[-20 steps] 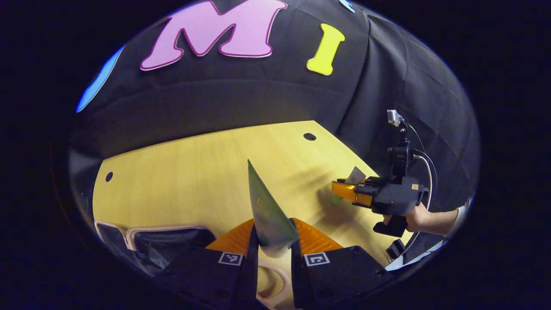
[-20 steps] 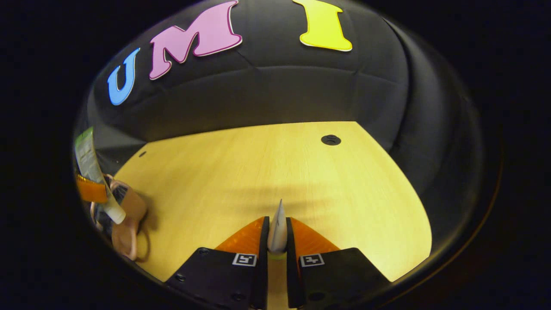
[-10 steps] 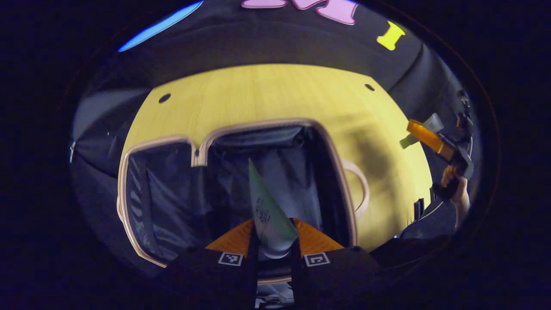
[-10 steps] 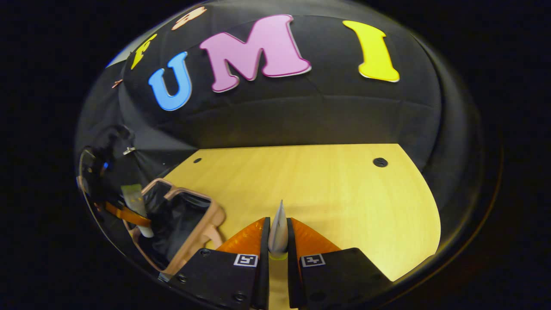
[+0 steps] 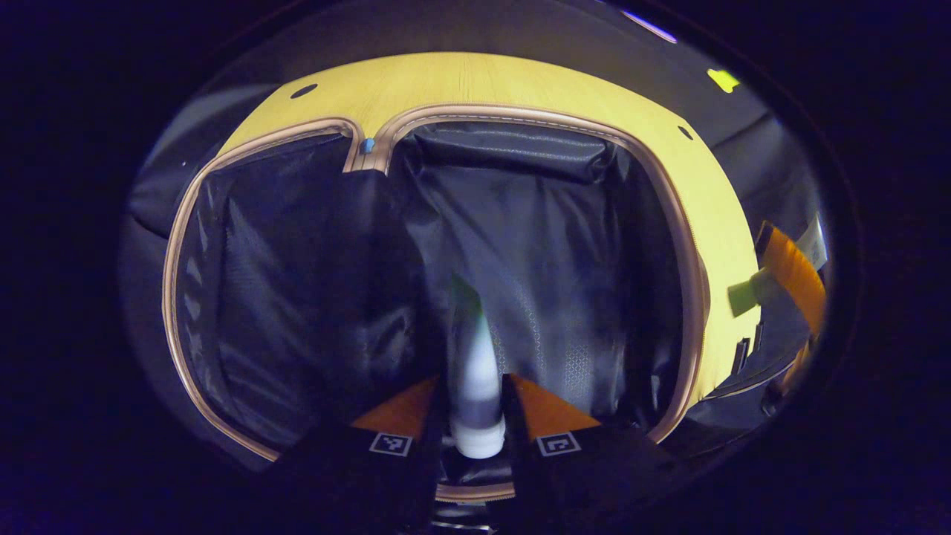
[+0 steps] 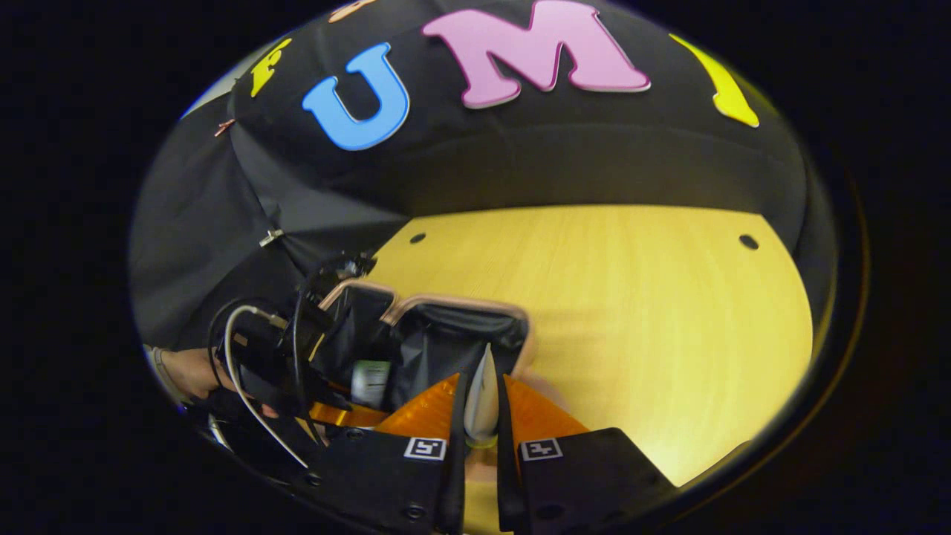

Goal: First open the suitcase, pack the skin care products into it, and then close the suitcase.

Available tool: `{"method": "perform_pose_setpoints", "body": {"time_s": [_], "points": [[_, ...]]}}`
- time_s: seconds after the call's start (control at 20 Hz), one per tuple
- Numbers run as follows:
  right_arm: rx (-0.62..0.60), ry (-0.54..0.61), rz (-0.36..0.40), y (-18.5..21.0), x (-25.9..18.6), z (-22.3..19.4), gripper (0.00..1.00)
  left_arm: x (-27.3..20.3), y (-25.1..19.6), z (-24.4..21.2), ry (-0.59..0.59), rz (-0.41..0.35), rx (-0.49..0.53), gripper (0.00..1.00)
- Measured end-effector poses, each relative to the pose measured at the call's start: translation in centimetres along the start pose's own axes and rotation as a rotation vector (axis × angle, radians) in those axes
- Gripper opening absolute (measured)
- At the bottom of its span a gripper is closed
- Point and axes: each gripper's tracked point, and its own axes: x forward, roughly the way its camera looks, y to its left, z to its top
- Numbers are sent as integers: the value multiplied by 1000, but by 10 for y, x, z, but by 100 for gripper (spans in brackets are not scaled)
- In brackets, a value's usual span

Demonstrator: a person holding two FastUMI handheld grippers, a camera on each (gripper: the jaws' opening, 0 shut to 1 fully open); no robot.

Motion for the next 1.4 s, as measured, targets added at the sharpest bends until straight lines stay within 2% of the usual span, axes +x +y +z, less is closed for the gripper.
{"method": "perform_pose_setpoints", "body": {"time_s": [0.05,0.1,0.2,0.4,0.55,0.65,0.8,0.9,1.0,1.15,1.35,1.4], "points": [[37,43,10,10,10,-11,21,-3,-5,6,-61,-17,24,53],[63,85,11,17,16,-22,22,-12,-6,16,-126,-5,62,75],[68,139,-21,20,26,-43,22,-38,5,35,-279,54,121,94],[70,324,-84,24,44,-87,22,-90,34,61,-464,57,77,95],[99,421,-168,20,58,-113,22,-112,94,63,-502,165,13,95],[140,424,-169,28,69,-116,23,-125,135,47,-483,249,-53,94],[127,406,-196,27,75,-114,28,-135,186,23,-479,349,-152,95],[154,367,-124,53,67,-100,64,-143,210,15,-493,402,-214,95],[85,285,-77,63,56,-77,100,-148,233,13,-514,454,-265,95],[12,156,-37,74,35,-45,98,-145,282,17,-536,540,-351,94],[36,68,-65,58,19,-18,97,-148,340,29,-537,541,-482,94],[46,54,-85,50,18,-14,98,-143,347,28,-508,515,-499,94]]}}
